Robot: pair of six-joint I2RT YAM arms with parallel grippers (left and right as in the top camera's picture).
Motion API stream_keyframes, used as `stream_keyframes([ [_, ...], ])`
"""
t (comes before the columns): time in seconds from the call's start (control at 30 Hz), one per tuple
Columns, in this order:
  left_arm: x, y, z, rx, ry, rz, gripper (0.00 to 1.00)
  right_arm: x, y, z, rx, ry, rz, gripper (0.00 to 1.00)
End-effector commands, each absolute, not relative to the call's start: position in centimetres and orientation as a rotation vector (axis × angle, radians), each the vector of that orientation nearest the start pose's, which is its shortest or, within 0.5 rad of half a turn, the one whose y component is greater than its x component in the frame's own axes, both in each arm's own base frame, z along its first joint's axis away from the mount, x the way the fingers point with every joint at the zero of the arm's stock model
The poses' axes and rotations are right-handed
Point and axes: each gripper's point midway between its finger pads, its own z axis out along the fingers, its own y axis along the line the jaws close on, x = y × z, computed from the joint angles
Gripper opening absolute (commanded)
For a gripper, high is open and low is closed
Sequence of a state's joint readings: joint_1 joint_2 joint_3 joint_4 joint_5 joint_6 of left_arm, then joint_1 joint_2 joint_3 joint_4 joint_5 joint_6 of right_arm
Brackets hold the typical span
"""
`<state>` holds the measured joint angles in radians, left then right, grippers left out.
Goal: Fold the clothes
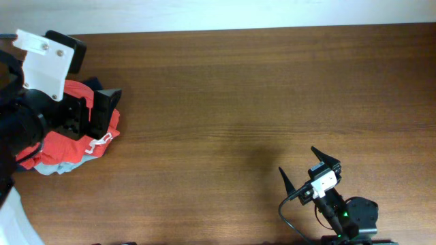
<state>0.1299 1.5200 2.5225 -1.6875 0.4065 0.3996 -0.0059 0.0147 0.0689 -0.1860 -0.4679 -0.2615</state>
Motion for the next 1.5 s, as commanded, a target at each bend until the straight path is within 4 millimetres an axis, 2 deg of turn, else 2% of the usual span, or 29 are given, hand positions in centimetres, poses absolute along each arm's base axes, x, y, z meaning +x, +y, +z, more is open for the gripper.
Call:
stream_keyframes([
  [0.0, 27.0, -3.4, 47.1, 0.496, 2.132, -0.166, 1.00, 22.4, 7.6, 15.9, -0.548, 1.598, 0.200, 0.99],
  [0.73, 26.8, -3.4, 47.2, 0.493, 2.131, -0.163, 1.00, 22.4, 7.6, 15.9, -0.548, 1.598, 0.200, 0.99],
  [0.87, 26.0, -2.9, 45.7, 0.506, 2.164, -0.127, 1.00, 22.4, 7.6, 15.9, -0.548, 1.598, 0.200, 0.99],
  [1.0, 27.6, -3.1, 44.7, 0.521, 2.025, -0.095, 1.00, 22.4, 7.6, 15.9, -0.548, 1.598, 0.200, 0.99],
  [1.07, 28.2, -3.2, 43.3, 0.529, 1.945, -0.074, 1.00, 22.4, 7.6, 15.9, -0.548, 1.598, 0.200, 0.99],
  [1.13, 28.2, -3.3, 40.7, 0.533, 1.903, -0.058, 1.00, 22.4, 7.6, 15.9, -0.547, 1.598, 0.200, 0.99],
  [1.23, 27.6, -3.4, 36.4, 0.533, 1.873, -0.045, 1.00, 22.4, 7.6, 15.9, -0.547, 1.598, 0.200, 0.99],
  [1.27, 27.0, -3.4, 34.2, 0.534, 1.861, -0.040, 1.00, 22.4, 7.6, 15.9, -0.547, 1.598, 0.200, 0.99],
  [1.47, 24.6, -3.9, 26.8, 0.539, 1.855, -0.048, 1.00, 22.4, 7.6, 15.9, -0.548, 1.598, 0.200, 0.99],
])
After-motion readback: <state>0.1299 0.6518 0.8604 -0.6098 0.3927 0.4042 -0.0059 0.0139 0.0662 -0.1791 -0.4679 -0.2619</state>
